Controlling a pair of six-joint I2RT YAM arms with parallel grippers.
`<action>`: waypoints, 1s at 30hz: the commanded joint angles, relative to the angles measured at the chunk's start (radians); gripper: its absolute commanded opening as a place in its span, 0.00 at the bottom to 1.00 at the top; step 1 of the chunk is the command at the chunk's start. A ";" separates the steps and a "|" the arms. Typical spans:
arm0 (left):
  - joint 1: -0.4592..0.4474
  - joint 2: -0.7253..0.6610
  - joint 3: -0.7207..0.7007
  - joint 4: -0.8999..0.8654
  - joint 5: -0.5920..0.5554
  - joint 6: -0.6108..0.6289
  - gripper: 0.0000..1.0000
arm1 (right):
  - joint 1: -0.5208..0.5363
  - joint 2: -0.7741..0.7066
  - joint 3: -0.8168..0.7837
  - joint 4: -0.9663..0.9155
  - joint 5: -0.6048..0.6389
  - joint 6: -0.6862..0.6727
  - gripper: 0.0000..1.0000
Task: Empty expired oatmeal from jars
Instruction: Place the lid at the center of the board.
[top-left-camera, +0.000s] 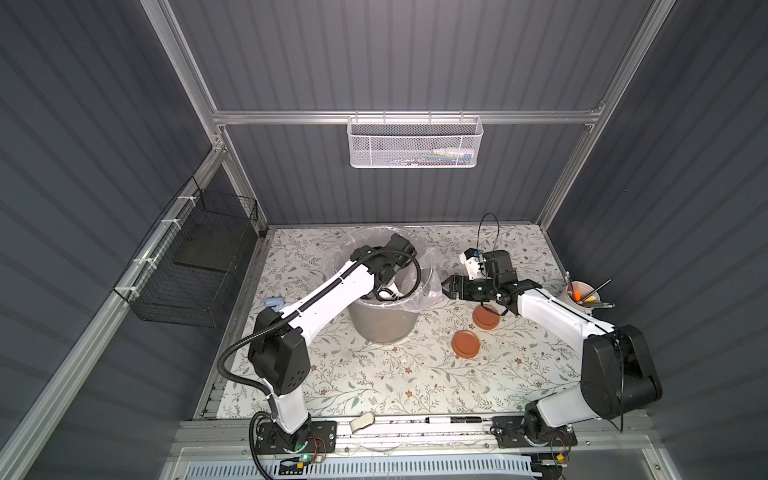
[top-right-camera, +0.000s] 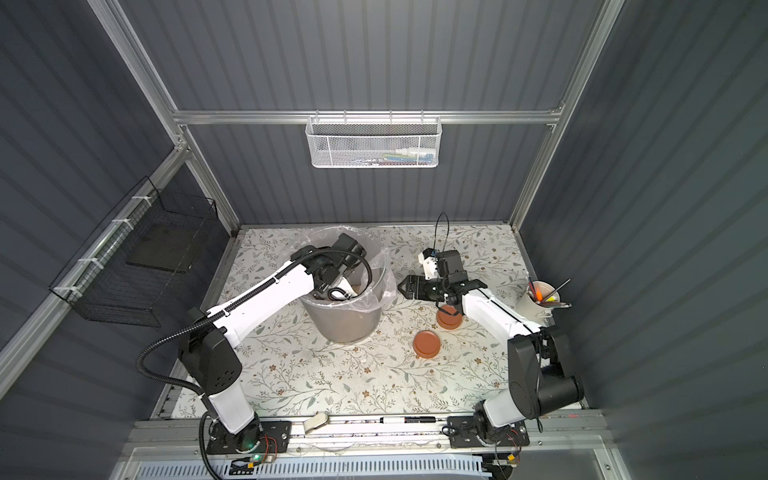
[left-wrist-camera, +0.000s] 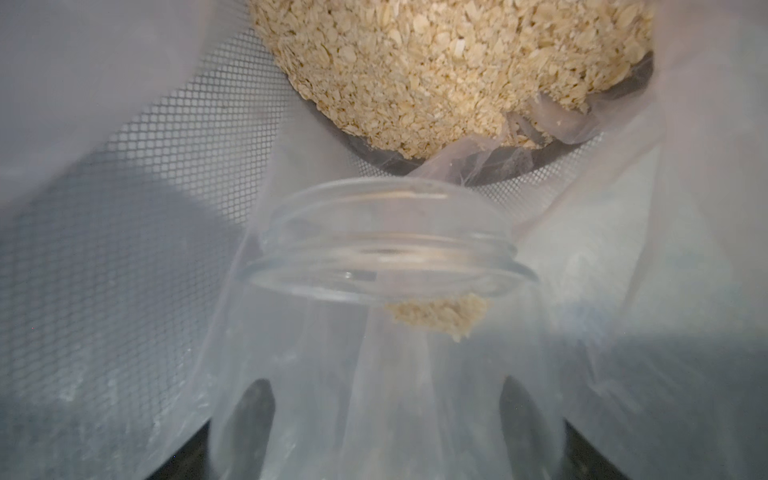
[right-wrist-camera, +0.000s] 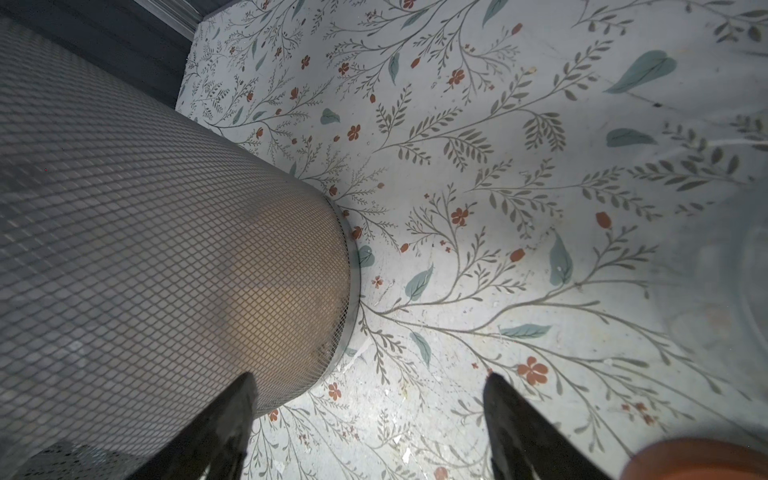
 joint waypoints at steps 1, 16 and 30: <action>-0.004 -0.061 0.090 0.084 0.009 0.004 0.00 | -0.006 0.006 -0.006 0.018 -0.015 0.004 0.84; 0.092 -0.270 0.159 0.033 0.227 -0.642 0.00 | -0.006 -0.014 0.009 -0.015 -0.006 0.014 0.84; 0.191 -0.718 -0.416 0.689 0.614 -1.209 0.00 | -0.004 -0.079 0.011 -0.118 0.078 -0.007 0.84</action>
